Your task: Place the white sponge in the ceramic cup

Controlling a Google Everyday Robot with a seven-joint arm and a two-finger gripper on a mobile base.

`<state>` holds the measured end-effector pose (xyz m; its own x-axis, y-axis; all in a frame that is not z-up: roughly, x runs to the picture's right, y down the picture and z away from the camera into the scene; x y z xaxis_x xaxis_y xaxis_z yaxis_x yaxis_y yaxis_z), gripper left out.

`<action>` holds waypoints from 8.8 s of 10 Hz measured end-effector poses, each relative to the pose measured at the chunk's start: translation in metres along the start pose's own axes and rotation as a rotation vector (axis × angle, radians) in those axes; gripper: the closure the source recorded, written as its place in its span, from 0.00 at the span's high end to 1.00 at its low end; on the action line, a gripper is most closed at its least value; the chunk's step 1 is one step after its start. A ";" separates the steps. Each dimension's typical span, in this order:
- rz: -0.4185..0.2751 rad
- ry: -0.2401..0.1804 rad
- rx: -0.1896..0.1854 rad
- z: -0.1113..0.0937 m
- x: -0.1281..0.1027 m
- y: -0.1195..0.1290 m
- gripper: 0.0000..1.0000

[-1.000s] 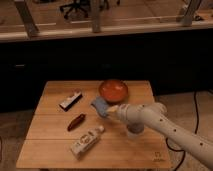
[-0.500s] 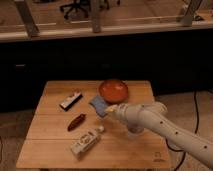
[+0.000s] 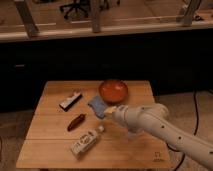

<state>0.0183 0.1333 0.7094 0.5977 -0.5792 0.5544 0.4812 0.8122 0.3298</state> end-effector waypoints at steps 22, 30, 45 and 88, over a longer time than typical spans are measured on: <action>0.070 0.217 0.065 -0.188 -0.011 0.051 0.00; 0.129 0.251 0.062 -0.204 -0.008 0.086 0.00; 0.248 0.184 -0.054 -0.188 -0.006 0.106 0.00; 0.428 0.091 -0.375 -0.152 -0.003 0.128 0.80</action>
<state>0.1754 0.2285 0.6334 0.8340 -0.2219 0.5052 0.3692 0.9049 -0.2118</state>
